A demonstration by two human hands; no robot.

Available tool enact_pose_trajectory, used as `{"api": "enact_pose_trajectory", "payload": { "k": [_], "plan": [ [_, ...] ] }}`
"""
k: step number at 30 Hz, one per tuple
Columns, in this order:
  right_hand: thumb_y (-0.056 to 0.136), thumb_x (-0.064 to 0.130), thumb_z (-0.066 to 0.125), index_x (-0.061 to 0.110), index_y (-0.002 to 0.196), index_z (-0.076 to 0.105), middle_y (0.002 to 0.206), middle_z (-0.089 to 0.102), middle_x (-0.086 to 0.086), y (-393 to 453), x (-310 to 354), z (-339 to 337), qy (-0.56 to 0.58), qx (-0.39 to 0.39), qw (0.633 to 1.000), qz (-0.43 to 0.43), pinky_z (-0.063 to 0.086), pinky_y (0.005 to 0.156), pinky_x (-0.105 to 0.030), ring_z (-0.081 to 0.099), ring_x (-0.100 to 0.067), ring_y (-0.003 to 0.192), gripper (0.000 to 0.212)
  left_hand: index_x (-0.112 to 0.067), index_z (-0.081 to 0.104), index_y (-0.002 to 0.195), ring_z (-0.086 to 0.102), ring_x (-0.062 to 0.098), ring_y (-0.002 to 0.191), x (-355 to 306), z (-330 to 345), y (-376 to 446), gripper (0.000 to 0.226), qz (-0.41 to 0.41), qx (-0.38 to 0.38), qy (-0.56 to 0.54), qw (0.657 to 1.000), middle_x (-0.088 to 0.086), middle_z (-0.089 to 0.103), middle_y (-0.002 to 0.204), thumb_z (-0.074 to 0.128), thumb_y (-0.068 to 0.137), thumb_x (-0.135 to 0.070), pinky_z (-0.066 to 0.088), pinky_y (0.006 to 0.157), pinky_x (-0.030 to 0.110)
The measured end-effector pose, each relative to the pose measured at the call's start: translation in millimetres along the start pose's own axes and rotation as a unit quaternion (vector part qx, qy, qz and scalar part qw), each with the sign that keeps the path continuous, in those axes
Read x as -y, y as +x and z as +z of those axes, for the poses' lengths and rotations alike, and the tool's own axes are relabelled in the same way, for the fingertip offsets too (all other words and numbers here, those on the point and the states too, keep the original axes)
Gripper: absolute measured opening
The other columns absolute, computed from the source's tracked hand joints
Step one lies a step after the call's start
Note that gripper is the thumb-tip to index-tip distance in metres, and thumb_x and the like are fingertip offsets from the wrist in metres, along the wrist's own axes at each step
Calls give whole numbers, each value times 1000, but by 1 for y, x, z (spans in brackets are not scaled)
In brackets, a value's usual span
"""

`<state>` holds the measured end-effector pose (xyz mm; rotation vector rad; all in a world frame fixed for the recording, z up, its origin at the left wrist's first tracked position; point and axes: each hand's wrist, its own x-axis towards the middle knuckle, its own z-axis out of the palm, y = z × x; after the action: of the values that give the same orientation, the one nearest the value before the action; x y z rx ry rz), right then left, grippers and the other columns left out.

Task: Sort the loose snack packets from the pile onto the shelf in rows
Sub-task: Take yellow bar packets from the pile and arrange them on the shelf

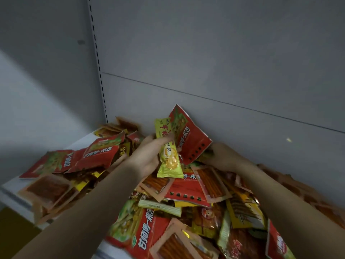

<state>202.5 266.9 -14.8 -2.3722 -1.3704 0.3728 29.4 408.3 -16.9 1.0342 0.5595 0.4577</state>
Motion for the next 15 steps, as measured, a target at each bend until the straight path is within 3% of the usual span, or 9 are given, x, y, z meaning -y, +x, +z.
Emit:
{"api": "enact_pose_trajectory", "payload": {
  "k": [3,6,9,12,15],
  "plan": [
    [92,35,67,20,113,70,112,69,5,8,-8,1,-7,-55,998,-13,49,85,-29,64,-13,102,26,-12,57,123,76,33,88,3,-3,9,33,-17,6,-12,1000,15,73,112,69,93,-15,62,71,42],
    [91,20,65,16,93,68,95,69,1,9,-8,-18,42,-176,983,-32,48,75,-29,64,-18,91,5,-7,58,125,76,32,80,0,-3,10,35,-23,9,-15,1000,17,74,106,69,93,-17,62,61,39],
    [94,14,63,18,98,66,98,70,0,1,-3,-49,224,-265,938,-5,54,88,-41,67,-19,95,7,-2,62,122,76,28,71,-8,4,6,34,-23,13,2,1000,19,75,100,68,94,-20,61,56,35],
    [99,12,58,22,105,61,100,69,6,-22,7,-73,381,-295,876,-16,56,87,-38,68,-8,91,12,2,64,116,74,27,63,-11,16,-5,35,-32,2,0,999,25,72,98,68,94,-25,58,50,32],
    [100,5,53,17,118,56,104,64,2,-48,17,-81,477,-288,829,-52,58,84,-35,68,-4,88,22,-4,65,112,76,29,73,-3,34,-23,35,-60,17,-28,998,19,75,100,71,91,-30,61,56,36]
  ]
}}
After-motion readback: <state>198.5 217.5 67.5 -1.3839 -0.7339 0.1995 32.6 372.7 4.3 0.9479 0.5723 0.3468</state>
